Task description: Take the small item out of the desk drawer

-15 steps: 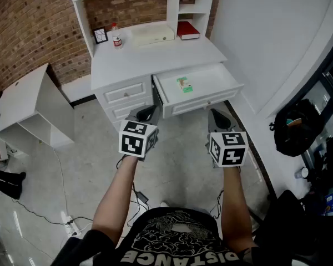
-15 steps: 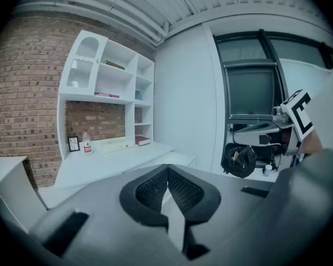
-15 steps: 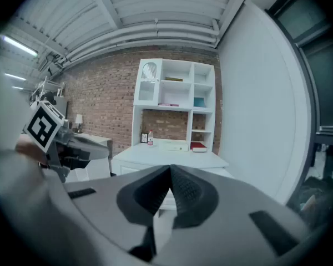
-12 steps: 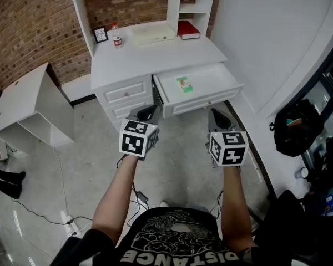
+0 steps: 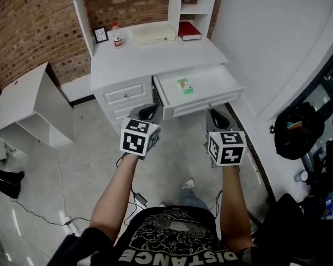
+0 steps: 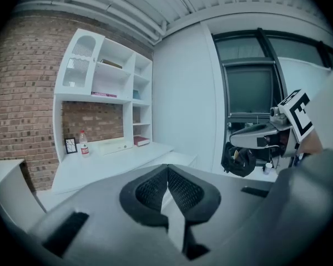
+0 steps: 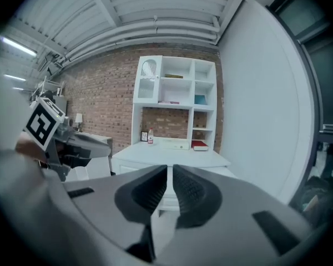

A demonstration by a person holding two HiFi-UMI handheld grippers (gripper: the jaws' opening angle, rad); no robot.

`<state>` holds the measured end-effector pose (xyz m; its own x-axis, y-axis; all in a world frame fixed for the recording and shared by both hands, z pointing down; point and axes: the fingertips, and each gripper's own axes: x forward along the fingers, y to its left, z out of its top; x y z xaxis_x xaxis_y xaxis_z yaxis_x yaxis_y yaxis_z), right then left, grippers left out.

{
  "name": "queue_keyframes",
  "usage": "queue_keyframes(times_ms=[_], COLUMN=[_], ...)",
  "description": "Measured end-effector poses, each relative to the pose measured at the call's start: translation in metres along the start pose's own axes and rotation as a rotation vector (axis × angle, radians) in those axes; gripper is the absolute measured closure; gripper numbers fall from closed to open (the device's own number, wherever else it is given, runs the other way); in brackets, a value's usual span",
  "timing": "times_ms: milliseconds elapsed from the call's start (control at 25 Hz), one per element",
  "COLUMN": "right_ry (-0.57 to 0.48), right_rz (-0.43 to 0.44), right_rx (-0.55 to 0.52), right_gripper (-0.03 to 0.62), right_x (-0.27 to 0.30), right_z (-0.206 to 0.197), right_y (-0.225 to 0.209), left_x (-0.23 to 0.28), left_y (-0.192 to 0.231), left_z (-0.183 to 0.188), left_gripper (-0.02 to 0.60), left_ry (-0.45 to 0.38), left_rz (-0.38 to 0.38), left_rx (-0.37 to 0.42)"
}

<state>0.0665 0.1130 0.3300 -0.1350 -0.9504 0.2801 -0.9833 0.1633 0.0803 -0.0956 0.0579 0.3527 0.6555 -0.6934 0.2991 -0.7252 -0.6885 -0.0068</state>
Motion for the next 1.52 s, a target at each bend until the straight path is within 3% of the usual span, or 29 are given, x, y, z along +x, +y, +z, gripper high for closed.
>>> queue_keyframes(times_ms=[640, 1520], right_ry=[0.043, 0.085], right_rz=[0.088, 0.216], right_rx=[0.004, 0.022], right_gripper=[0.477, 0.337], right_x=[0.087, 0.187], right_z=[-0.005, -0.002], right_y=[-0.032, -0.104], left_x=[0.076, 0.174], left_y=[0.032, 0.055], left_z=[0.008, 0.038], left_gripper=[0.574, 0.574], left_ry=[0.036, 0.07], left_rz=[0.03, 0.131], left_rx=[0.007, 0.019])
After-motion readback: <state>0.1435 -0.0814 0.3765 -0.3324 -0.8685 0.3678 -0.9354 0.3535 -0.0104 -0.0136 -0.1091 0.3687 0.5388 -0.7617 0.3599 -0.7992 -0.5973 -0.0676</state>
